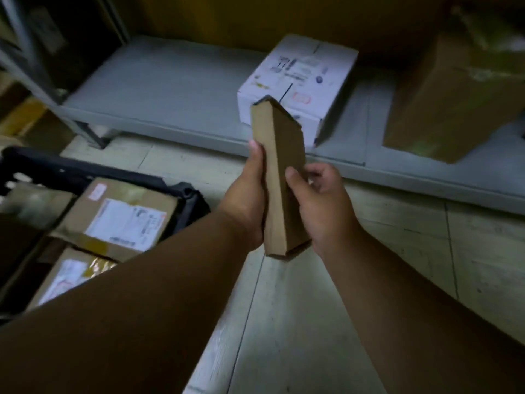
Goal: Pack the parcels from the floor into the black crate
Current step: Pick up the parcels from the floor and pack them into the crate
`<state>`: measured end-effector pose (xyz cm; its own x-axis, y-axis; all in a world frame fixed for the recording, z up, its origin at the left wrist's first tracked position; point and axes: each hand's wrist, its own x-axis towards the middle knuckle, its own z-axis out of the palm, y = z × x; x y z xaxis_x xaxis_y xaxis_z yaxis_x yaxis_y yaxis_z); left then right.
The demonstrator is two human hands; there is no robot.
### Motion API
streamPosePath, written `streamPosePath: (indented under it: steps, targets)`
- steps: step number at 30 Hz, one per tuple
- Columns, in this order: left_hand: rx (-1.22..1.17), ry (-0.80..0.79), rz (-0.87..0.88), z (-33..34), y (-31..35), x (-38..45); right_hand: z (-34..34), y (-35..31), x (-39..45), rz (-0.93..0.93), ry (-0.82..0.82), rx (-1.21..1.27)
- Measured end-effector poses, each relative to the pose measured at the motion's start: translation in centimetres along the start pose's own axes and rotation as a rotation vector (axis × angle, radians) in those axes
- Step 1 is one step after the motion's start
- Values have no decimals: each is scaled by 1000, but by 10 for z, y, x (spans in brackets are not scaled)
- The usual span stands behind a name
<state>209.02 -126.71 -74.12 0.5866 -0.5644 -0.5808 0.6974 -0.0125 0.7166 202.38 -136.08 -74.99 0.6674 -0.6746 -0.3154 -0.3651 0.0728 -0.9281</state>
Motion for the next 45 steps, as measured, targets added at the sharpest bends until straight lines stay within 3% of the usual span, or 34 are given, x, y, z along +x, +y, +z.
streamPosePath:
  steps: [5,9,16,22,24,28,31,36,45]
  targets:
    - [230,461,31,-12,1,-82,4,-14,-62,173,-61,-198]
    - [449,638,43,-15,15,-162,-11,-48,-133,343,-129,-298]
    - [653,521,12,-28,88,-278,6,-137,-222,557,-287,-230]
    - [657,561,-8,-95,134,-284,77,-193,-220,464,-262,-252]
    - [765,546,-77,-128,146,-282,112,-201,-224,461,-208,-276]
    - [1010,287,-146,-192,172,-295,191,-214,-245,492,-122,-300]
    - [1057,202,-57,-229,185,-317,255,-223,-255,502,-42,-360]
    - [1108,60,36,-281,182,-308,333,-212,-242,493,30,-494]
    - [1389,235,-86,-349,144,-218,411,-134,-188,512,-92,-461]
